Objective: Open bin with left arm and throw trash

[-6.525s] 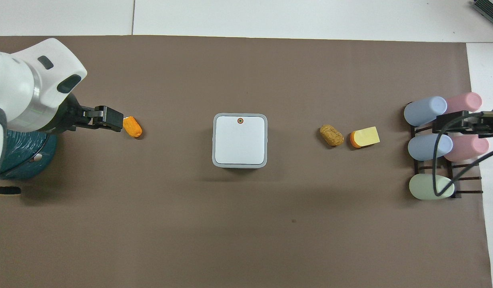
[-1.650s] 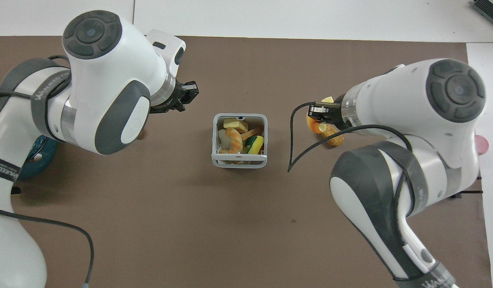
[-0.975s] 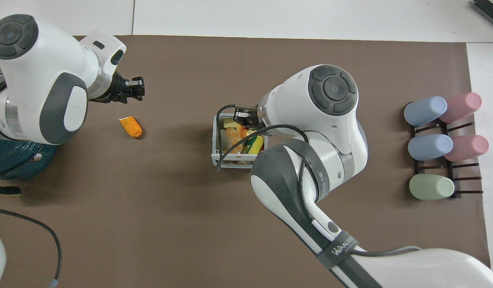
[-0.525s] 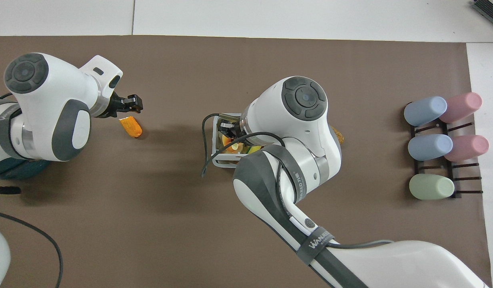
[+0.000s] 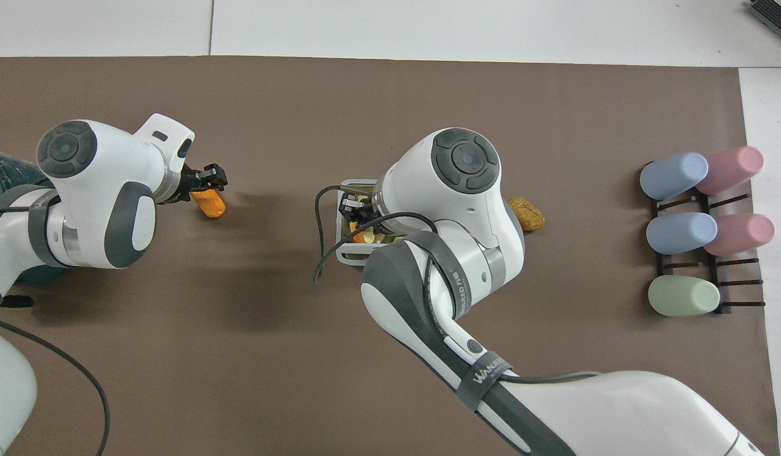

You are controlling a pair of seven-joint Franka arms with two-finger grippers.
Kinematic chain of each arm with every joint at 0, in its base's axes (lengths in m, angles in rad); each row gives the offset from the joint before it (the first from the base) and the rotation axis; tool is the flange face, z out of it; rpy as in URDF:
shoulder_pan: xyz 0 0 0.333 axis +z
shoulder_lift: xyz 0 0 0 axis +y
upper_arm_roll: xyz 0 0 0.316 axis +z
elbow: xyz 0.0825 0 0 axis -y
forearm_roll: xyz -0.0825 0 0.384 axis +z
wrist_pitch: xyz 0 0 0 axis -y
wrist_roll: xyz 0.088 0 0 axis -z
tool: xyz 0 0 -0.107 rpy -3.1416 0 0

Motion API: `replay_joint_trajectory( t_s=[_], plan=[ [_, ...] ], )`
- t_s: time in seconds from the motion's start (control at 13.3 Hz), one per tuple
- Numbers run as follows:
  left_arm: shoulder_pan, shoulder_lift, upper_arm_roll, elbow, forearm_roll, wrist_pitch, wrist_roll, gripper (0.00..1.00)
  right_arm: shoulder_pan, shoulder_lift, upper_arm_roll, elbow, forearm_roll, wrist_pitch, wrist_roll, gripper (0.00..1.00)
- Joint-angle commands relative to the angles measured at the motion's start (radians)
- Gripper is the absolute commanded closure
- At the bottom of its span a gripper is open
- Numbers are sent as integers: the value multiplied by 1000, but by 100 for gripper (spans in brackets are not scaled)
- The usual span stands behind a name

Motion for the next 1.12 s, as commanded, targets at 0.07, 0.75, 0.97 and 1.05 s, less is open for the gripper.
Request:
replay_joint_trajectory(
  t_s=[0.07,0.75,0.97,1.05],
  plan=[
    [7,-9,-5,-48,18,64,-109,30,1,-6,2,12,23,7,11,0],
    [-1,-5,-5,-69,16,131,-121,78,-70,-88,-7,27,-133,-33,-14,0],
    [-19,30,-7,101,18,-51,-121,87,-152,-130,-9,17,-213,-34,-112,0],
    [-45,34,-5,167,16,-134,-123,87,-179,-134,-9,12,-232,-34,-162,0]
  ],
)
